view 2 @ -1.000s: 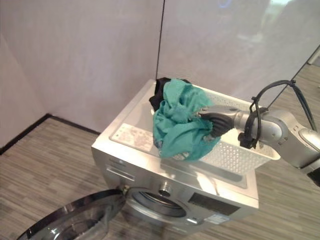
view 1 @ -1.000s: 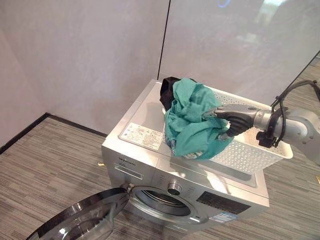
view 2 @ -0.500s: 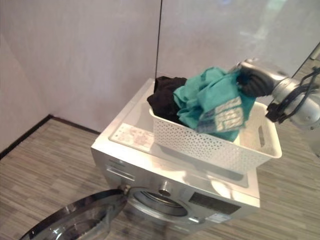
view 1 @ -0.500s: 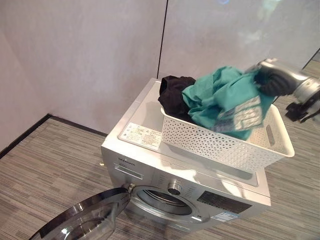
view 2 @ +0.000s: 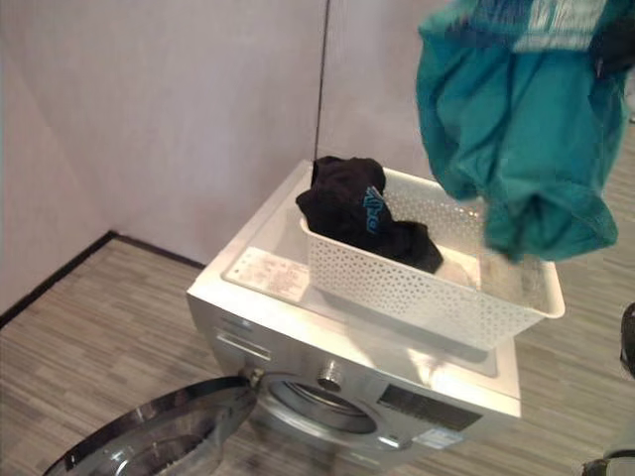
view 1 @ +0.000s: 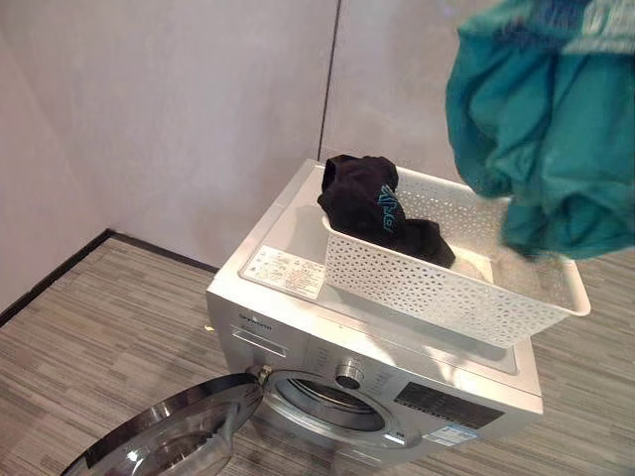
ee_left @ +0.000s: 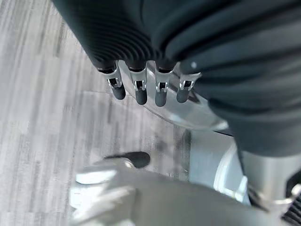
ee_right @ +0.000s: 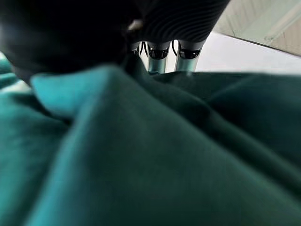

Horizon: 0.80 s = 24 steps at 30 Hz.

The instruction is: Grab the laundry basket,head to the washer,open it,put in the laundry and shut it.

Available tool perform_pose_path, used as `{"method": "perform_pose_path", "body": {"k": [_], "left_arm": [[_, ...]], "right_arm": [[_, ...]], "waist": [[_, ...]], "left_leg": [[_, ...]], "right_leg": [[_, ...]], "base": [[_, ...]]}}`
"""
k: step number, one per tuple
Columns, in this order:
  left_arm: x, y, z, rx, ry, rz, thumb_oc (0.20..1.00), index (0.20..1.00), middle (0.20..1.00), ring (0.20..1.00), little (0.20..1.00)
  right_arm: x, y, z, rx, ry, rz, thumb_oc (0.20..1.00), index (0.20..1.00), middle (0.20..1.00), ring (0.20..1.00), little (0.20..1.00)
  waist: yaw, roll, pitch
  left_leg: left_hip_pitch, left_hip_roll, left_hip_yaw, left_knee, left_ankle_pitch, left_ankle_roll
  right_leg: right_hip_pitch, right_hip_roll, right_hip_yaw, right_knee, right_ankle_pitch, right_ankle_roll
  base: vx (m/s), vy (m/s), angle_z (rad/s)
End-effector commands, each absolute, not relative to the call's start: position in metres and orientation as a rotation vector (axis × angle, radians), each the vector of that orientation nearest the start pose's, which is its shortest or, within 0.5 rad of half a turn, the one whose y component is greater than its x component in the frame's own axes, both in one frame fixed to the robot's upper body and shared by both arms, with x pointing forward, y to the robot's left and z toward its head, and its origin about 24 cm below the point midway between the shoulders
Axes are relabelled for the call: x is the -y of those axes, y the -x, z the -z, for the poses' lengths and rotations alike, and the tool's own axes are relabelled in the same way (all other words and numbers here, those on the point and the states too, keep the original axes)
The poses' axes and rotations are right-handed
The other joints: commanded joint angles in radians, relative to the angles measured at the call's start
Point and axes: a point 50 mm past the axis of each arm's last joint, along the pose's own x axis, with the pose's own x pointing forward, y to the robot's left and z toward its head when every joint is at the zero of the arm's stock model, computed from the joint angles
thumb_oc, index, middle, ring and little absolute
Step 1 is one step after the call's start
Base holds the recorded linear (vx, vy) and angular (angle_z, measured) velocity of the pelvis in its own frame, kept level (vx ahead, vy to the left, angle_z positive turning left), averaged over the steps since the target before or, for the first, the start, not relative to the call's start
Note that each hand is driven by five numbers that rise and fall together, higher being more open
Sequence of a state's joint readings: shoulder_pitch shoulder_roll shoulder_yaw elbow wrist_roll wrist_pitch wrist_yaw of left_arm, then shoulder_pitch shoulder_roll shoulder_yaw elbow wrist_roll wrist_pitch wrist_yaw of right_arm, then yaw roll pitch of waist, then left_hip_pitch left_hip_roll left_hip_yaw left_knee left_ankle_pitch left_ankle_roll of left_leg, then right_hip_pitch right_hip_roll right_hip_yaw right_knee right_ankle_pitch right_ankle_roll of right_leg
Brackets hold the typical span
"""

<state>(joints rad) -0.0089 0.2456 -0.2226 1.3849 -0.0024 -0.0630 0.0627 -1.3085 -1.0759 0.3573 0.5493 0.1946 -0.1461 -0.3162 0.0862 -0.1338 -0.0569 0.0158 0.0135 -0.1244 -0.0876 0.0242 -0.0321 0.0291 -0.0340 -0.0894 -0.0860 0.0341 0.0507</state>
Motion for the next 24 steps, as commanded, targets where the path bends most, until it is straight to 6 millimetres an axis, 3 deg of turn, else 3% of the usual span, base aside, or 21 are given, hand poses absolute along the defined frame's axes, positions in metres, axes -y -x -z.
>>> {"method": "perform_pose_path", "body": {"k": [1,5,10,13,15,17,18,19,20,24], "left_arm": [[-0.254,-0.053,0.164,-1.34,-0.443,-0.073,1.0,1.0,1.0,1.0,1.0],[-0.253,-0.061,0.163,-1.306,-0.454,-0.071,1.0,1.0,1.0,1.0,1.0],[-0.244,-0.069,0.164,-1.256,-0.415,-0.067,1.0,1.0,1.0,1.0,1.0],[-0.237,-0.09,0.158,-1.133,-0.409,-0.019,1.0,1.0,1.0,1.0,1.0],[-0.235,-0.097,0.156,-1.098,-0.396,0.009,1.0,1.0,1.0,1.0,1.0],[-0.233,-0.122,0.138,-0.939,-0.347,0.112,1.0,1.0,1.0,1.0,1.0],[-0.234,-0.121,0.137,-0.943,-0.346,0.111,1.0,1.0,1.0,1.0,1.0],[-0.235,-0.143,0.111,-0.79,-0.322,0.194,1.0,1.0,1.0,1.0,1.0],[-0.237,-0.141,0.11,-0.795,-0.321,0.192,1.0,1.0,1.0,1.0,1.0],[-0.258,-0.172,0.016,-0.5,-0.302,0.35,1.0,1.0,1.0,1.0,1.0]], "right_arm": [[0.281,-0.283,-0.462,1.149,0.471,0.624,0.2,0.2,0.2,0.2,0.2],[0.263,-0.289,-0.46,1.159,0.476,0.542,0.2,0.2,0.2,0.2,0.2],[0.265,-0.283,-0.462,1.241,0.218,0.524,0.2,0.2,0.2,0.2,0.2],[0.261,-0.285,-0.471,1.274,0.002,0.555,0.2,0.2,0.2,0.2,0.2],[0.258,-0.286,-0.476,1.27,-0.008,0.544,0.2,0.2,0.2,0.2,0.2],[0.254,-0.286,-0.487,1.258,-0.06,0.517,0.2,0.2,0.2,0.2,0.2],[0.254,-0.287,-0.487,1.256,-0.061,0.516,0.2,0.2,0.2,0.2,0.2],[0.251,-0.288,-0.49,1.249,-0.075,0.488,0.2,0.2,0.2,0.2,0.2],[0.252,-0.289,-0.49,1.246,-0.078,0.488,0.2,0.2,0.2,0.2,0.2],[0.243,-0.302,-0.483,1.19,-0.137,0.408,0.2,0.2,0.2,0.2,0.2]], "waist": [[0.025,-0.058,-0.039],[0.034,-0.063,-0.034],[0.042,-0.054,-0.031],[0.06,-0.046,-0.03],[0.063,-0.041,-0.028],[0.066,-0.024,-0.028],[0.066,-0.025,-0.031],[0.069,-0.011,-0.032],[0.068,-0.013,-0.035],[0.073,0.003,-0.053]], "left_leg": [[-0.023,0.017,-0.002,0.0,-0.032,0.003],[-0.029,0.012,-0.012,0.0,-0.03,0.004],[-0.031,0.009,-0.015,0.0,-0.032,0.008],[-0.035,0.003,-0.024,0.001,-0.034,0.014],[-0.036,0.001,-0.025,0.001,-0.033,0.015],[-0.041,-0.002,-0.025,0.001,-0.023,0.018],[-0.036,-0.001,-0.025,0.002,-0.034,0.018],[-0.042,-0.004,-0.026,0.001,-0.022,0.019],[-0.037,-0.003,-0.027,0.001,-0.033,0.019],[-0.034,-0.004,-0.029,0.001,-0.033,0.016]], "right_leg": [[0.044,-0.071,0.0,0.018,-0.054,0.075],[0.043,-0.073,-0.01,0.024,-0.056,0.075],[0.042,-0.074,-0.014,0.028,-0.056,0.077],[0.044,-0.077,-0.021,0.03,-0.059,0.078],[0.042,-0.078,-0.023,0.031,-0.058,0.079],[0.036,-0.08,-0.025,0.033,-0.049,0.082],[0.041,-0.079,-0.024,0.031,-0.057,0.082],[0.035,-0.081,-0.027,0.032,-0.047,0.083],[0.041,-0.079,-0.026,0.03,-0.054,0.083],[0.048,-0.08,-0.03,0.025,-0.053,0.085]], "base": [[0.0,0.0,0.0],[0.0,0.005,0.03],[0.0,0.005,0.02],[0.0,0.0,0.0],[0.0,0.02,0.08],[-0.01,0.028,0.16],[-0.03,0.031,0.1],[0.04,0.007,0.06],[0.0,0.0,0.0],[0.02,0.001,0.02]]}}
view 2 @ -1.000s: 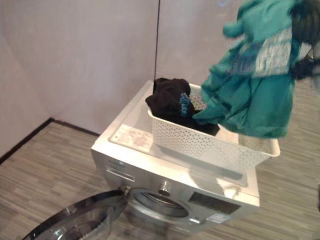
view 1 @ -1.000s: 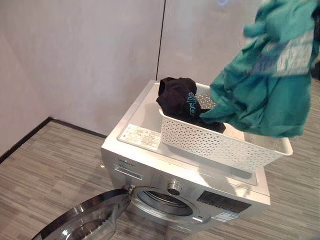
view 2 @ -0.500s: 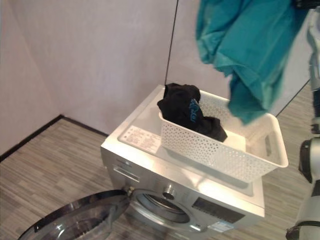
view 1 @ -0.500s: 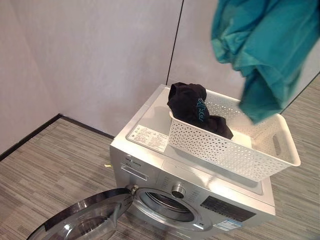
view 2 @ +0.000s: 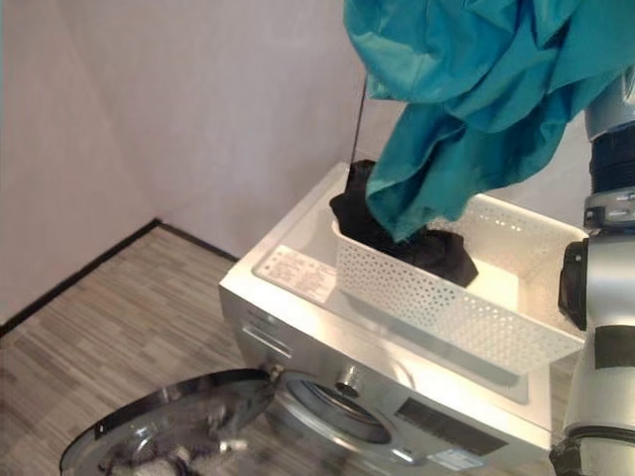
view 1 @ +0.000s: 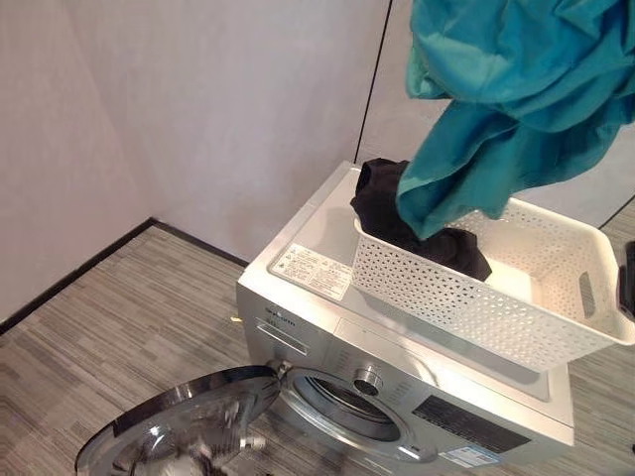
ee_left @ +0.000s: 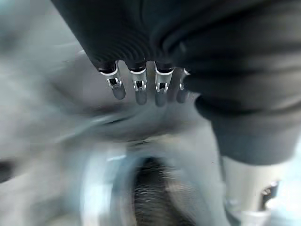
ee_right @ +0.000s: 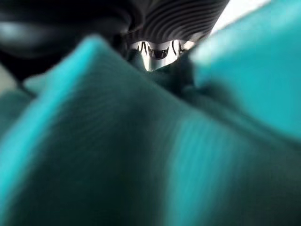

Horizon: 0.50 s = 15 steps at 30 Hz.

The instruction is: Grab the laundry basket,head to the washer,open it,put in the laundry and shut it.

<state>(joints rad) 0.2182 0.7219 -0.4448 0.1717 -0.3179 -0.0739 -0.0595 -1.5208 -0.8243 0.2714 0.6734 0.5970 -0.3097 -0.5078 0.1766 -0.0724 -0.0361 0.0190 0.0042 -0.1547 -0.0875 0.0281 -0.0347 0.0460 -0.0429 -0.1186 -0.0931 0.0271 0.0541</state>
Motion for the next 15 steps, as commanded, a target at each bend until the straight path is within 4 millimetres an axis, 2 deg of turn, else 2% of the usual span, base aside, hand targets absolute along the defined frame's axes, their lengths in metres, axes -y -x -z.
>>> {"method": "perform_pose_path", "body": {"k": [1,2,3,4,5,6,7,8,9,12,15], "left_arm": [[-0.26,-0.177,-0.005,-0.445,-0.302,0.376,1.0,1.0,1.0,1.0,1.0],[-0.261,-0.181,-0.019,-0.41,-0.306,0.399,1.0,1.0,1.0,1.0,1.0],[-0.255,-0.191,-0.059,-0.289,-0.285,0.458,1.0,1.0,1.0,1.0,1.0],[-0.249,-0.195,-0.08,-0.215,-0.246,0.487,1.0,1.0,1.0,1.0,1.0],[-0.248,-0.196,-0.092,-0.178,-0.203,0.495,1.0,1.0,1.0,1.0,1.0],[-0.248,-0.196,-0.093,-0.178,-0.2,0.494,1.0,1.0,1.0,1.0,1.0],[-0.242,-0.199,-0.124,-0.065,-0.102,0.522,1.0,1.0,1.0,1.0,1.0],[-0.243,-0.198,-0.125,-0.065,-0.101,0.517,1.0,1.0,1.0,1.0,1.0],[-0.238,-0.202,-0.148,0.03,-0.153,0.546,1.0,1.0,1.0,1.0,1.0],[-0.232,-0.206,-0.18,0.169,-0.17,0.553,1.0,1.0,1.0,1.0,1.0],[-0.224,-0.223,-0.196,0.278,-0.13,0.531,1.0,1.0,1.0,1.0,1.0]], "right_arm": [[0.238,-0.305,-0.48,1.183,-0.165,0.378,0.2,0.2,0.2,0.2,0.2],[0.232,-0.308,-0.48,1.175,-0.18,0.349,0.2,0.2,0.2,0.2,0.2],[0.218,-0.312,-0.476,1.169,-0.22,0.282,0.2,0.2,0.2,0.2,0.2],[0.212,-0.314,-0.474,1.167,-0.224,0.247,0.2,0.2,0.2,0.2,0.2],[0.209,-0.315,-0.473,1.164,-0.23,0.227,0.2,0.2,0.2,0.2,0.2],[0.209,-0.315,-0.473,1.164,-0.232,0.226,0.2,0.2,0.2,0.2,0.2],[0.199,-0.322,-0.467,1.139,-0.248,0.176,0.2,0.2,0.2,0.2,0.2],[0.198,-0.322,-0.467,1.139,-0.253,0.172,0.2,0.2,0.2,0.2,0.2],[0.192,-0.326,-0.465,1.123,-0.231,0.152,0.2,0.2,0.2,0.2,0.2],[0.172,-0.329,-0.465,1.112,-0.233,0.086,0.2,0.2,0.2,0.2,0.2],[0.143,-0.333,-0.468,1.088,-0.231,0.017,0.2,0.2,0.2,0.2,0.2]], "waist": [[-0.017,-0.058,-0.078],[-0.013,-0.056,-0.081],[-0.009,-0.057,-0.086],[-0.008,-0.06,-0.09],[-0.007,-0.062,-0.091],[-0.008,-0.063,-0.091],[0.002,-0.066,-0.096],[-0.002,-0.068,-0.096],[0.005,-0.067,-0.101],[0.006,-0.068,-0.107],[0.0,-0.071,-0.115]], "left_leg": [[-0.036,0.005,0.0,0.001,-0.036,0.017],[-0.034,0.006,-0.001,0.0,-0.037,0.015],[-0.032,0.005,-0.007,0.0,-0.037,0.011],[-0.032,0.006,-0.01,0.0,-0.036,0.009],[-0.032,0.005,-0.013,0.0,-0.034,0.007],[-0.032,0.005,-0.013,0.0,-0.034,0.007],[-0.033,0.004,-0.019,0.0,-0.031,0.004],[-0.033,0.004,-0.019,0.0,-0.031,0.004],[-0.034,0.004,-0.023,0.0,-0.029,0.003],[-0.039,0.005,-0.024,0.0,-0.024,-0.001],[-0.044,0.005,-0.025,0.0,-0.017,-0.006]], "right_leg": [[0.033,-0.071,-0.003,0.031,-0.046,0.081],[0.037,-0.071,-0.005,0.03,-0.048,0.082],[0.042,-0.072,-0.009,0.027,-0.049,0.081],[0.044,-0.072,-0.011,0.026,-0.049,0.081],[0.046,-0.072,-0.014,0.024,-0.05,0.08],[0.046,-0.072,-0.014,0.024,-0.05,0.08],[0.048,-0.074,-0.016,0.018,-0.047,0.079],[0.049,-0.074,-0.015,0.017,-0.047,0.079],[0.05,-0.075,-0.018,0.014,-0.044,0.078],[0.047,-0.075,-0.02,0.009,-0.044,0.074],[0.047,-0.072,-0.022,0.008,-0.043,0.068]], "base": [[0.0,0.0,0.0],[0.0,0.0,0.0],[0.01,-0.015,0.03],[0.0,-0.013,0.05],[0.0,-0.006,0.03],[-0.01,-0.01,0.06],[-0.01,-0.009,0.1],[-0.02,-0.012,0.14],[-0.02,-0.004,0.12],[-0.03,-0.007,0.06],[-0.03,-0.011,0.05]]}}
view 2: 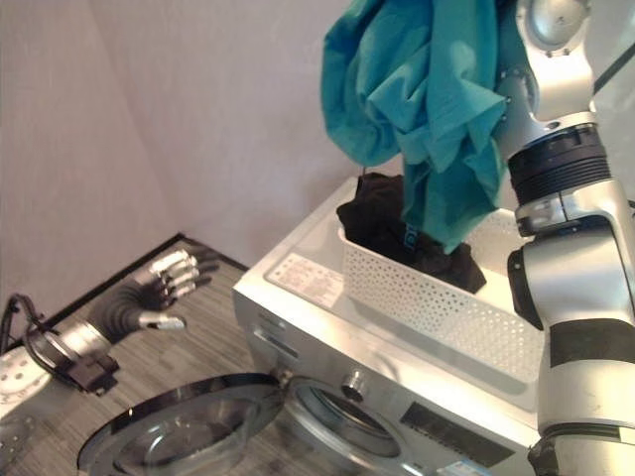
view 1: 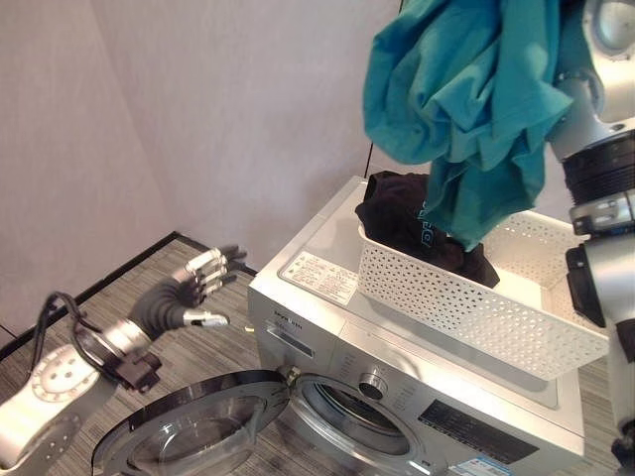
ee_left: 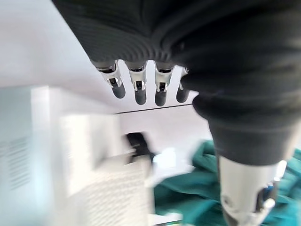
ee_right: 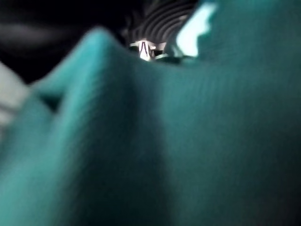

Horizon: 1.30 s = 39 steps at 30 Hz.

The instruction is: Grab the laundry basket,head to the washer,open it,put in the laundry and shut it.

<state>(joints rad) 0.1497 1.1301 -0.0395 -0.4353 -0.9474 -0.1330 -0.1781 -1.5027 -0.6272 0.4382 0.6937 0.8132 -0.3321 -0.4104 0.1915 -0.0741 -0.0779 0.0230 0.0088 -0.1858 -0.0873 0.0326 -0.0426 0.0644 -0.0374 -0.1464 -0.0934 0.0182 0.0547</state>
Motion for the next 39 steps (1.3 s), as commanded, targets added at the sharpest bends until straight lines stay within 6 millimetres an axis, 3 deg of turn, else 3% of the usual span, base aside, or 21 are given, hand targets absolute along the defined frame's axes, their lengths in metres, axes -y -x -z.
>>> {"method": "perform_pose_path", "body": {"k": [1,6,7,12,22,27,35,39], "left_arm": [[-0.22,-0.227,-0.198,0.303,-0.131,0.535,1.0,1.0,1.0,1.0,1.0],[-0.201,-0.247,-0.205,0.377,-0.123,0.553,1.0,1.0,1.0,1.0,1.0],[-0.192,-0.262,-0.201,0.368,-0.086,0.56,1.0,1.0,1.0,1.0,1.0],[-0.16,-0.286,-0.207,0.401,-0.043,0.616,1.0,1.0,1.0,1.0,1.0],[-0.102,-0.303,-0.218,0.428,0.042,0.764,1.0,1.0,1.0,1.0,1.0],[-0.069,-0.311,-0.234,0.485,0.058,0.802,1.0,1.0,1.0,1.0,1.0],[-0.051,-0.329,-0.253,0.557,0.114,0.678,1.0,1.0,1.0,1.0,1.0],[-0.043,-0.332,-0.263,0.561,0.287,0.642,1.0,1.0,1.0,1.0,1.0]], "right_arm": [[0.14,-0.332,-0.47,1.09,-0.228,0.019,0.2,0.2,0.2,0.2,0.2],[0.117,-0.326,-0.479,1.104,-0.247,-0.031,0.2,0.2,0.2,0.2,0.2],[0.106,-0.323,-0.483,1.113,-0.239,-0.065,0.2,0.2,0.2,0.2,0.2],[0.095,-0.315,-0.495,1.135,-0.23,-0.091,0.2,0.2,0.2,0.2,0.2],[0.087,-0.305,-0.511,1.166,-0.243,-0.087,0.2,0.2,0.2,0.2,0.2],[0.068,-0.302,-0.509,1.162,-0.253,-0.151,0.2,0.2,0.2,0.2,0.2],[0.049,-0.287,-0.508,1.205,-0.262,-0.24,0.2,0.2,0.2,0.2,0.2],[0.051,-0.28,-0.508,1.236,-0.288,-0.248,0.2,0.2,0.2,0.2,0.2]], "waist": [[-0.014,-0.069,-0.074],[-0.023,-0.072,-0.077],[-0.031,-0.075,-0.077],[-0.044,-0.086,-0.074],[-0.061,-0.1,-0.082],[-0.091,-0.099,-0.091],[-0.122,-0.088,-0.095],[-0.144,-0.076,-0.094]], "left_leg": [[-0.049,0.001,0.004,0.0,-0.02,0.001],[-0.053,0.001,-0.005,0.0,-0.016,-0.003],[-0.055,0.001,-0.006,0.0,-0.015,-0.004],[-0.053,0.001,-0.002,0.0,-0.017,-0.004],[-0.045,-0.001,0.011,0.0,-0.028,0.001],[-0.039,0.0,0.024,0.0,-0.032,0.001],[-0.036,0.006,0.041,0.0,-0.032,0.0],[-0.036,0.01,0.055,0.0,-0.033,-0.001]], "right_leg": [[0.029,-0.077,0.005,0.008,-0.035,0.066],[0.031,-0.073,-0.002,0.008,-0.035,0.061],[0.03,-0.07,-0.005,0.008,-0.034,0.06],[0.033,-0.067,-0.005,0.008,-0.031,0.061],[0.033,-0.071,0.01,0.007,-0.028,0.073],[0.03,-0.07,0.02,0.009,-0.024,0.073],[0.023,-0.067,0.035,0.008,-0.023,0.071],[0.013,-0.067,0.049,0.007,-0.02,0.07]], "base": [[0.0,0.0,0.0],[0.0,-0.001,0.03],[0.01,-0.005,0.19],[0.02,0.003,0.07],[0.01,0.009,-0.03],[0.01,0.007,-0.09],[0.0,0.0,-0.04],[-0.01,-0.009,-0.14]]}}
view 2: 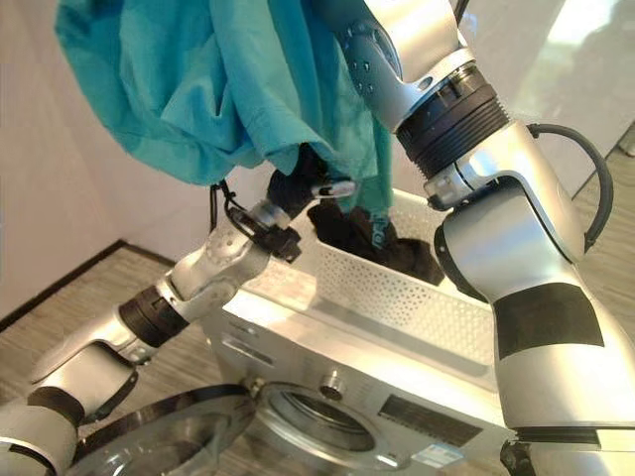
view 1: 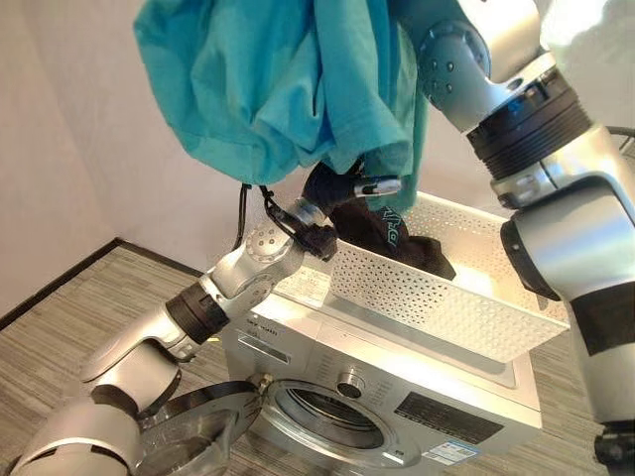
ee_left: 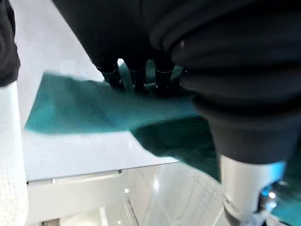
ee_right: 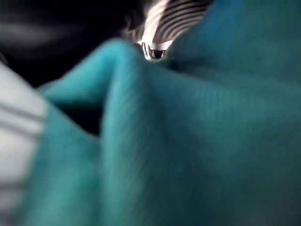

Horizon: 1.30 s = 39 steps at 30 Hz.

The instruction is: Grab the laundry basket,head to the washer,open it,put in the laundry and shut it.

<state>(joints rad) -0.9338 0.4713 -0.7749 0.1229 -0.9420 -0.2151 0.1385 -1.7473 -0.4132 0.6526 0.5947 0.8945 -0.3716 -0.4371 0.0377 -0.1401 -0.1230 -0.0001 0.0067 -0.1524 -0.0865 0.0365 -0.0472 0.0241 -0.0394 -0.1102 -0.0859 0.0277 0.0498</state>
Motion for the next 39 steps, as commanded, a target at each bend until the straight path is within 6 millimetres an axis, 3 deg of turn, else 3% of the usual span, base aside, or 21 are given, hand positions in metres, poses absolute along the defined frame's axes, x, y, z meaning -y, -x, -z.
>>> {"method": "perform_pose_path", "body": {"k": [1,9,13,14,17,18,19,23,25,26,28,30,31,34,39], "left_arm": [[-0.04,-0.331,-0.266,0.57,0.319,0.64,1.0,1.0,1.0,1.0,1.0],[-0.035,-0.322,-0.274,0.599,0.451,0.659,1.0,1.0,1.0,1.0,1.0],[-0.036,-0.319,-0.267,0.582,0.537,0.652,1.0,1.0,1.0,1.0,1.0],[-0.035,-0.313,-0.266,0.583,0.599,0.661,1.0,1.0,1.0,1.0,1.0],[-0.03,-0.308,-0.268,0.584,0.666,0.677,1.0,1.0,1.0,1.0,1.0],[-0.029,-0.308,-0.268,0.582,0.666,0.677,1.0,1.0,1.0,1.0,1.0],[-0.028,-0.304,-0.272,0.59,0.717,0.685,1.0,1.0,1.0,1.0,1.0],[-0.024,-0.296,-0.275,0.585,0.835,0.711,1.0,1.0,1.0,1.0,1.0],[-0.021,-0.29,-0.279,0.579,0.952,0.723,1.0,1.0,1.0,1.0,1.0],[-0.021,-0.29,-0.278,0.577,0.953,0.722,1.0,1.0,1.0,1.0,1.0],[-0.017,-0.289,-0.282,0.575,0.99,0.72,1.0,1.0,1.0,1.0,1.0],[-0.014,-0.287,-0.285,0.583,0.98,0.723,1.0,1.0,1.0,1.0,1.0],[-0.01,-0.283,-0.289,0.596,0.972,0.745,1.0,1.0,1.0,1.0,1.0],[-0.008,-0.281,-0.289,0.599,0.946,0.757,1.0,1.0,1.0,1.0,1.0],[-0.01,-0.279,-0.286,0.628,0.87,0.811,1.0,1.0,1.0,1.0,1.0]], "right_arm": [[0.056,-0.284,-0.506,1.218,-0.319,-0.226,0.2,0.2,0.2,0.2,0.2],[0.074,-0.296,-0.502,1.173,-0.376,-0.152,0.2,0.2,0.2,0.2,0.2],[0.101,-0.306,-0.501,1.141,-0.45,-0.048,0.2,0.2,0.2,0.2,0.2],[0.125,-0.315,-0.496,1.115,-0.498,0.059,0.2,0.2,0.2,0.2,0.2],[0.141,-0.332,-0.472,1.041,-0.514,0.181,0.2,0.2,0.2,0.2,0.2],[0.142,-0.333,-0.47,1.039,-0.514,0.183,0.2,0.2,0.2,0.2,0.2],[0.142,-0.342,-0.453,0.983,-0.576,0.175,0.2,0.2,0.2,0.2,0.2],[0.131,-0.347,-0.427,0.936,-0.669,0.118,0.2,0.2,0.2,0.2,0.2],[0.123,-0.345,-0.4,0.916,-0.724,0.09,0.2,0.2,0.2,0.2,0.2],[0.123,-0.345,-0.399,0.914,-0.723,0.092,0.2,0.2,0.2,0.2,0.2],[0.119,-0.345,-0.373,0.876,-0.706,0.061,0.2,0.2,0.2,0.2,0.2],[0.116,-0.342,-0.352,0.859,-0.62,0.017,0.2,0.2,0.2,0.2,0.2],[0.111,-0.34,-0.33,0.822,-0.534,-0.042,0.2,0.2,0.2,0.2,0.2],[0.107,-0.335,-0.319,0.817,-0.444,-0.092,0.2,0.2,0.2,0.2,0.2],[0.108,-0.334,-0.299,0.765,-0.105,-0.287,0.2,0.2,0.2,0.2,0.2]], "waist": [[0.005,-0.007,-0.048],[-0.011,0.0,-0.045],[-0.019,0.0,-0.043],[-0.021,0.006,-0.04],[-0.022,0.014,-0.033],[-0.021,0.013,-0.034],[-0.021,0.017,-0.026],[-0.024,0.022,-0.02],[-0.031,0.028,-0.012],[-0.03,0.027,-0.013],[-0.034,0.033,-0.007],[-0.039,0.039,-0.002],[-0.043,0.043,0.004],[-0.046,0.045,0.006],[-0.056,0.043,0.01]], "left_leg": [[-0.011,0.013,0.027,-0.001,-0.038,0.003],[-0.007,0.017,0.037,-0.001,-0.042,0.003],[-0.003,0.017,0.042,-0.001,-0.047,0.004],[-0.003,0.017,0.041,-0.001,-0.049,0.005],[-0.001,0.016,0.04,-0.001,-0.052,0.008],[0.0,0.016,0.041,-0.001,-0.052,0.008],[-0.002,0.016,0.044,-0.001,-0.042,0.009],[0.008,0.017,0.049,-0.001,-0.056,0.012],[0.008,0.016,0.054,-0.001,-0.048,0.016],[0.009,0.016,0.054,-0.001,-0.049,0.016],[0.013,0.015,0.057,-0.001,-0.05,0.018],[0.016,0.014,0.059,-0.001,-0.05,0.02],[0.022,0.014,0.06,-0.001,-0.052,0.022],[0.026,0.014,0.063,-0.001,-0.052,0.024],[0.044,0.016,0.072,-0.001,-0.062,0.025]], "right_leg": [[0.052,-0.063,0.019,-0.001,-0.03,0.075],[0.047,-0.061,0.035,-0.001,-0.029,0.072],[0.047,-0.06,0.042,0.0,-0.031,0.071],[0.048,-0.06,0.043,0.0,-0.032,0.069],[0.049,-0.059,0.044,0.001,-0.034,0.067],[0.049,-0.059,0.044,0.001,-0.034,0.067],[0.044,-0.061,0.048,0.002,-0.025,0.066],[0.048,-0.06,0.055,0.001,-0.034,0.064],[0.043,-0.06,0.062,0.005,-0.028,0.062],[0.044,-0.06,0.062,0.005,-0.028,0.062],[0.045,-0.061,0.065,0.008,-0.03,0.06],[0.045,-0.061,0.068,0.014,-0.033,0.059],[0.046,-0.062,0.07,0.021,-0.035,0.059],[0.046,-0.063,0.071,0.025,-0.037,0.059],[0.055,-0.063,0.079,0.03,-0.046,0.062]], "base": [[-0.02,-0.009,-0.11],[-0.02,0.0,-0.08],[0.0,0.002,-0.03],[0.03,0.002,-0.03],[-0.01,0.006,-0.02],[-0.01,0.005,-0.04],[-0.04,0.009,-0.07],[0.0,0.001,-0.09],[-0.01,0.006,-0.07],[0.0,0.004,-0.03],[0.0,0.0,0.0],[0.0,0.0,0.0],[0.0,0.0,0.0],[0.0,0.0,-0.04],[0.01,-0.002,-0.05]]}}
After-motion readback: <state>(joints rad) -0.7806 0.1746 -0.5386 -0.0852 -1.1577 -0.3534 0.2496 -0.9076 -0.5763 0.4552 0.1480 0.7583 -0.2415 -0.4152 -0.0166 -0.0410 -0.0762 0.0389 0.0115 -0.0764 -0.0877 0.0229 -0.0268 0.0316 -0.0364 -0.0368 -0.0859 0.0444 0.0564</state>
